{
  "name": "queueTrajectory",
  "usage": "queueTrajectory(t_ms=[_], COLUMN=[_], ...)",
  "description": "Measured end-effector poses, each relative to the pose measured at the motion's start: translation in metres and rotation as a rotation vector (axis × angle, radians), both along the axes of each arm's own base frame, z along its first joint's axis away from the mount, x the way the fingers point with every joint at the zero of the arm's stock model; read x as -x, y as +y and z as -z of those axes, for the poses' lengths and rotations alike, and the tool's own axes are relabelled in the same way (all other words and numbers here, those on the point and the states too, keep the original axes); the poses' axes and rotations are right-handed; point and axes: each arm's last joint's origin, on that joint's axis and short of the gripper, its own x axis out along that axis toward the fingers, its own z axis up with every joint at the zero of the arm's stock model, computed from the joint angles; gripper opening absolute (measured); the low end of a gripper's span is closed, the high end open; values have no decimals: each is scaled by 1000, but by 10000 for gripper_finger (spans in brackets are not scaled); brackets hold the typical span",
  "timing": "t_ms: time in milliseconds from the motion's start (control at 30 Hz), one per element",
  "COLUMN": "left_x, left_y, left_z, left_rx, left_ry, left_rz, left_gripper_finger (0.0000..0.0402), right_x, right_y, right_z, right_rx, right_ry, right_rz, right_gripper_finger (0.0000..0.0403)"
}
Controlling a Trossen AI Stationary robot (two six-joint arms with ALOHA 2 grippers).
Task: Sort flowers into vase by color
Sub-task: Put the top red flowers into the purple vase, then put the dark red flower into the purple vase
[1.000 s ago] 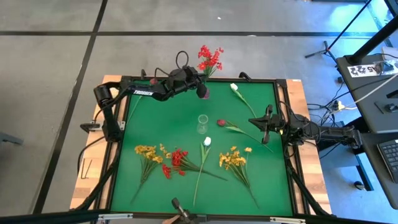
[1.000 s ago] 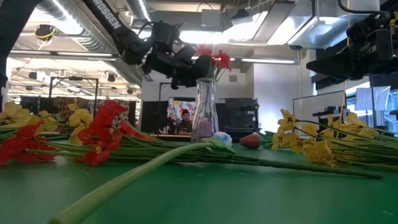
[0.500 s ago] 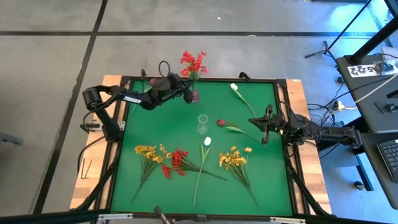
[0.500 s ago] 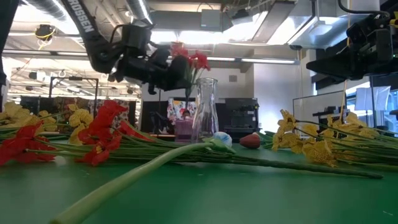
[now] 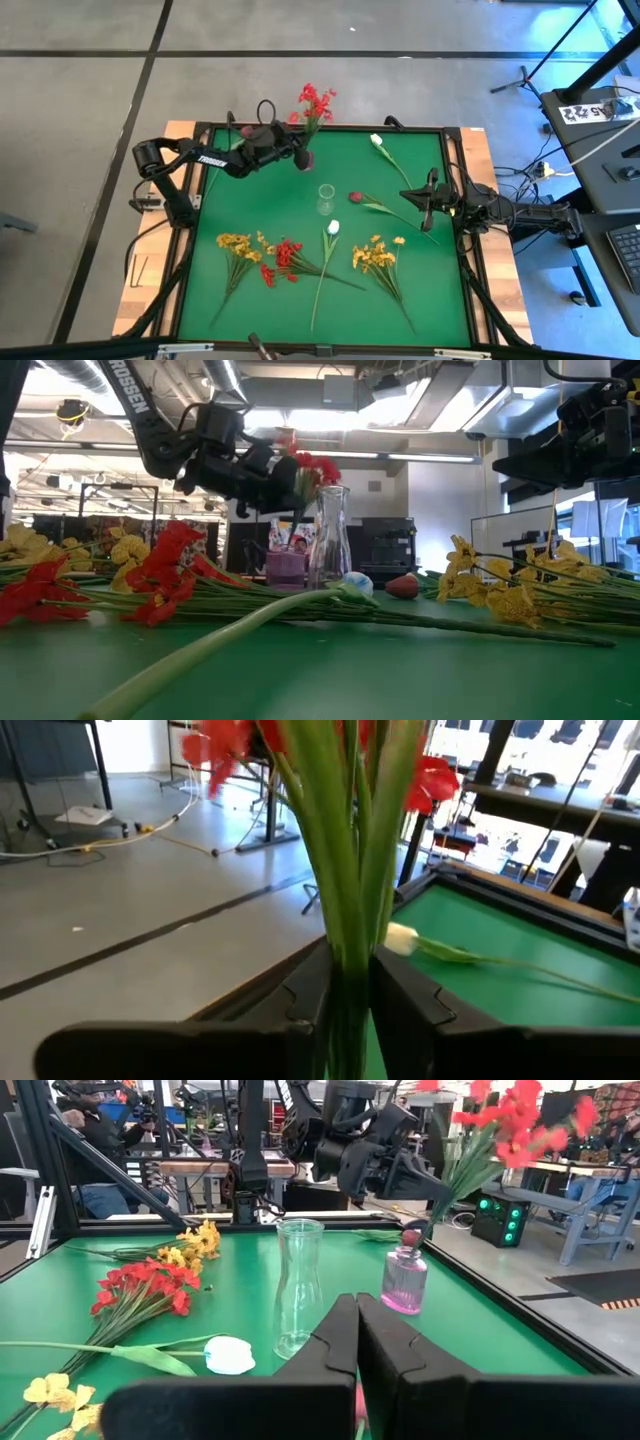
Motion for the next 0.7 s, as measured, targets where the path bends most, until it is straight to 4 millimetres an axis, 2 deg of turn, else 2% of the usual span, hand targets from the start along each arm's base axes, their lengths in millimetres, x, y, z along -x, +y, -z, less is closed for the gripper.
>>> queueTrajectory(t_ms=[433, 700], left_x=[0, 5], left_y=[-2, -11], left_z=[4, -10], left_rx=[19, 38], left_ry=[42, 86], left_rz=[7, 20], left_gripper_finger=[139, 197], right_x=[0, 0], right_y=[0, 0], right_z=[0, 0], right_rx=[0, 0], right_ry=[0, 0], right_rz=[0, -1], right_gripper_finger=[1, 1])
